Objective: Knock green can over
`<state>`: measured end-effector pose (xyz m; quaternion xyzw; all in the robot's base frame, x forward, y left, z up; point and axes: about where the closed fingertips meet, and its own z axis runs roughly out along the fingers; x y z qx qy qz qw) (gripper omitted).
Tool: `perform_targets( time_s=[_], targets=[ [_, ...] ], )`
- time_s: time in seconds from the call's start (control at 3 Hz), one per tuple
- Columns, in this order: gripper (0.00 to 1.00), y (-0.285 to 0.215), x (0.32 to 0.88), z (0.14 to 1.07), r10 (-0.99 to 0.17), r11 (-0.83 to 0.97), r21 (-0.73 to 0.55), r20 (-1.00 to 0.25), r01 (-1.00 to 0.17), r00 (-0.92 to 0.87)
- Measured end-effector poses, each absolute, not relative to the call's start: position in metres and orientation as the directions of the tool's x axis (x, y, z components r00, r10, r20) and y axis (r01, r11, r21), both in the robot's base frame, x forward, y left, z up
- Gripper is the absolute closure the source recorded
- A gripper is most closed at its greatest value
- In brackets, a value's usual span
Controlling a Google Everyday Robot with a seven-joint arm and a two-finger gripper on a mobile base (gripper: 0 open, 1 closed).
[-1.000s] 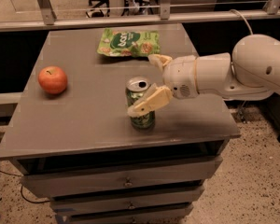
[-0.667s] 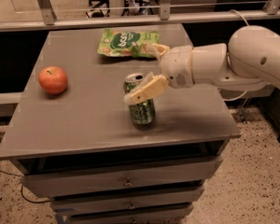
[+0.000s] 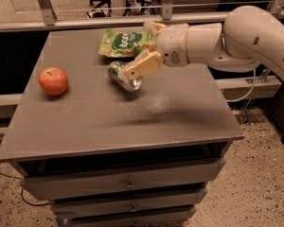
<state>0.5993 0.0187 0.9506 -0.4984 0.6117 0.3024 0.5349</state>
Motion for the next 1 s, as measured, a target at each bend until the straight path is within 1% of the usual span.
perform_targets(
  time_s=[0.33, 0.67, 1.0],
  targets=[
    [0.0, 0.01, 0.6, 0.936, -0.281, 0.312, -0.132, -0.959, -0.941, 0.041],
    [0.0, -0.015, 0.596, 0.906, -0.289, 0.297, -0.086, -0.957, -0.951, -0.003],
    [0.0, -0.045, 0.592, 0.882, -0.309, 0.279, -0.071, -0.951, -0.958, -0.02]
  ],
)
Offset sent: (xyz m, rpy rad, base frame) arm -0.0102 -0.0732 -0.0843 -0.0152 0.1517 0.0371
